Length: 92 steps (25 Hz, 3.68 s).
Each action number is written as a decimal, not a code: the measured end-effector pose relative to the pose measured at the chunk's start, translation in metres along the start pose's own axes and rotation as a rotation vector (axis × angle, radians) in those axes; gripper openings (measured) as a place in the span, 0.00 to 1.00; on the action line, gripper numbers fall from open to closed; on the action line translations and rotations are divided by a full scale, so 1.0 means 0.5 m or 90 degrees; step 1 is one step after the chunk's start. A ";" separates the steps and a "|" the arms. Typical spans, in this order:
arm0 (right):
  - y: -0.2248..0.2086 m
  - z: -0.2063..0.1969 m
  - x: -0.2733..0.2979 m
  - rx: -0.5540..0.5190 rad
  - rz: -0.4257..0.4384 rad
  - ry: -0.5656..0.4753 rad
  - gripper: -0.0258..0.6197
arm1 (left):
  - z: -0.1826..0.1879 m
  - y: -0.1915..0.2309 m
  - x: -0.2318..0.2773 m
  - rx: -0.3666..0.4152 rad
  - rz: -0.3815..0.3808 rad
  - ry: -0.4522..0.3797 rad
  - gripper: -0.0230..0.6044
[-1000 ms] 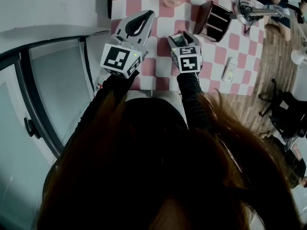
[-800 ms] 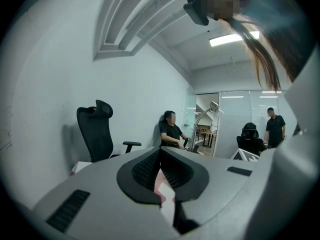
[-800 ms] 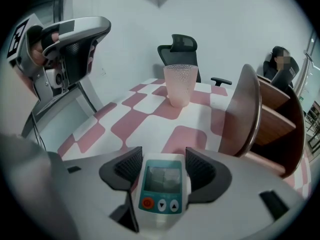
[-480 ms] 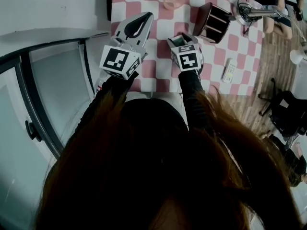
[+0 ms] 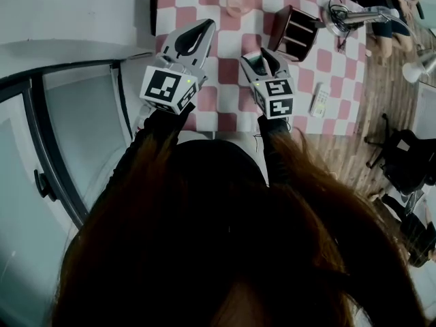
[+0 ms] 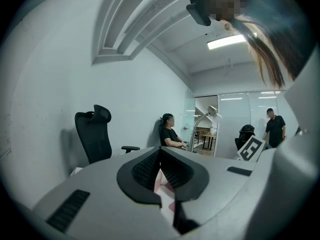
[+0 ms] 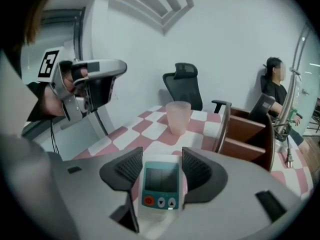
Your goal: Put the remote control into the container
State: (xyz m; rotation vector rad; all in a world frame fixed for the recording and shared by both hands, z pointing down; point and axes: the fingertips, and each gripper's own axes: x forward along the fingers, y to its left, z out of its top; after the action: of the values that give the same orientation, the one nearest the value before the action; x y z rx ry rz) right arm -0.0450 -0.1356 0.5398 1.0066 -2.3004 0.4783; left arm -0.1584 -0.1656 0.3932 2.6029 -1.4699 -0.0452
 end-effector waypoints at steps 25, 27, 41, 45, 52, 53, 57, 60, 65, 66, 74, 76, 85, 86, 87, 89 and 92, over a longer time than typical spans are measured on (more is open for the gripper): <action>-0.131 0.150 -0.259 -0.010 -0.095 -0.287 0.42 | 0.049 -0.075 0.028 0.016 -0.009 -0.023 0.05; -0.153 0.174 -0.275 -0.008 -0.110 -0.310 0.42 | 0.048 -0.078 0.031 0.015 -0.008 -0.024 0.05; -0.274 0.279 -0.277 0.028 -0.202 -0.439 0.42 | 0.045 -0.081 0.045 0.023 0.005 -0.014 0.05; -0.304 0.263 -0.255 0.052 -0.230 -0.444 0.42 | 0.041 -0.077 0.042 0.027 0.009 -0.005 0.05; -0.312 0.203 -0.215 0.065 -0.245 -0.398 0.42 | 0.032 -0.077 0.048 0.027 0.008 0.006 0.05; -0.312 0.194 -0.208 0.068 -0.244 -0.389 0.42 | 0.031 -0.079 0.050 0.026 0.007 0.007 0.05; -0.312 0.168 -0.180 0.067 -0.242 -0.356 0.42 | 0.025 -0.083 0.054 0.025 0.002 0.010 0.05; -0.312 0.157 -0.167 0.061 -0.240 -0.338 0.43 | 0.023 -0.083 0.055 0.025 0.004 0.012 0.05; -0.306 0.154 -0.159 0.035 -0.246 -0.328 0.43 | 0.026 -0.080 0.056 0.021 0.007 0.011 0.05; -0.304 0.155 -0.157 0.029 -0.247 -0.324 0.43 | 0.027 -0.080 0.056 0.020 0.007 0.010 0.05; -0.281 0.169 -0.154 -0.015 -0.227 -0.312 0.43 | 0.042 -0.085 0.049 0.024 0.008 -0.003 0.05; -0.279 0.177 -0.158 -0.013 -0.219 -0.319 0.43 | 0.047 -0.084 0.045 0.024 0.011 -0.008 0.05; -0.270 0.247 -0.260 -0.041 -0.241 -0.423 0.10 | 0.084 -0.097 0.036 0.033 0.013 -0.036 0.05; -0.268 0.253 -0.272 -0.043 -0.242 -0.433 0.09 | 0.089 -0.099 0.035 0.035 0.014 -0.040 0.05; -0.265 0.258 -0.284 -0.046 -0.241 -0.442 0.08 | 0.094 -0.101 0.033 0.036 0.014 -0.044 0.05; -0.259 0.266 -0.306 -0.049 -0.238 -0.456 0.07 | 0.104 -0.107 0.029 0.041 0.014 -0.052 0.05; -0.249 0.274 -0.338 -0.053 -0.233 -0.472 0.07 | 0.117 -0.117 0.021 0.048 0.014 -0.061 0.05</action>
State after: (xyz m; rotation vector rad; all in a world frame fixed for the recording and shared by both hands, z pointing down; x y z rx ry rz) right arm 0.0920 -0.1966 0.3392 1.7314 -2.6133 -0.1815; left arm -0.1090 -0.1517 0.3272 2.6792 -1.5609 -0.1161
